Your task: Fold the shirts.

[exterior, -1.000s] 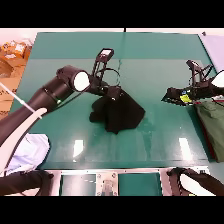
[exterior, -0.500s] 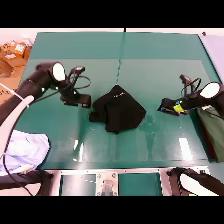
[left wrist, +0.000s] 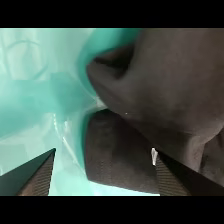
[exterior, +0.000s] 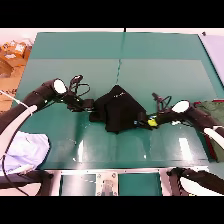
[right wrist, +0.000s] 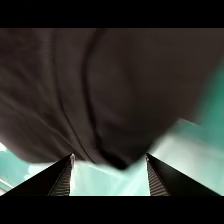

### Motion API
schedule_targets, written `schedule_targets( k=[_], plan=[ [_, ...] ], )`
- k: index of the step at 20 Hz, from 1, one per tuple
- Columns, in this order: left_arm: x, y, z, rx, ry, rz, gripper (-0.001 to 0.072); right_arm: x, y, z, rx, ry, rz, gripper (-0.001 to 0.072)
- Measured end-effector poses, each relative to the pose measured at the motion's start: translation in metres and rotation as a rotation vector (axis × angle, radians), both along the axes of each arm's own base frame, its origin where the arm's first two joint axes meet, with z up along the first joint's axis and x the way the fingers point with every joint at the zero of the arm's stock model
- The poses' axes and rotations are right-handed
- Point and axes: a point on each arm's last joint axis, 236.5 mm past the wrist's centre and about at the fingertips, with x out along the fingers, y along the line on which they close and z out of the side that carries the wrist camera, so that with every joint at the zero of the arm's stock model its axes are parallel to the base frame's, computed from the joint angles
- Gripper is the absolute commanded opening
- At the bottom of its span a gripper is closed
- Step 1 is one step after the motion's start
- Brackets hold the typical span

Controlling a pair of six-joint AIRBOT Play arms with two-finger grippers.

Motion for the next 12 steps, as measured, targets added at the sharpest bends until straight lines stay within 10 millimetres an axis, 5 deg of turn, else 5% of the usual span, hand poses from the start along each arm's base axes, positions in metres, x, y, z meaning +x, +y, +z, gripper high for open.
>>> schedule_targets(
  k=[1, 2, 3, 8, 12],
  plan=[
    [0.000, 0.000, 0.000, -0.004, 0.002, 0.003, 0.0706, 0.001, 0.010, -0.004, 0.010, 0.000, 0.001, 0.0362],
    [-0.001, -0.001, -0.001, -0.006, 0.004, 0.003, 0.0706, 0.003, 0.019, -0.008, 0.020, 0.001, -0.002, 0.0085],
    [-0.001, -0.001, -0.001, -0.007, 0.005, 0.002, 0.0706, 0.006, 0.025, -0.008, 0.028, -0.006, -0.001, 0.0024],
    [0.000, 0.005, -0.003, 0.010, 0.002, -0.001, 0.0706, 0.027, 0.028, 0.020, 0.093, -0.050, 0.037, 0.0024],
    [0.005, 0.017, -0.004, 0.019, 0.001, 0.023, 0.0706, 0.058, -0.004, 0.090, 0.162, -0.159, 0.014, 0.0024]
  ],
)
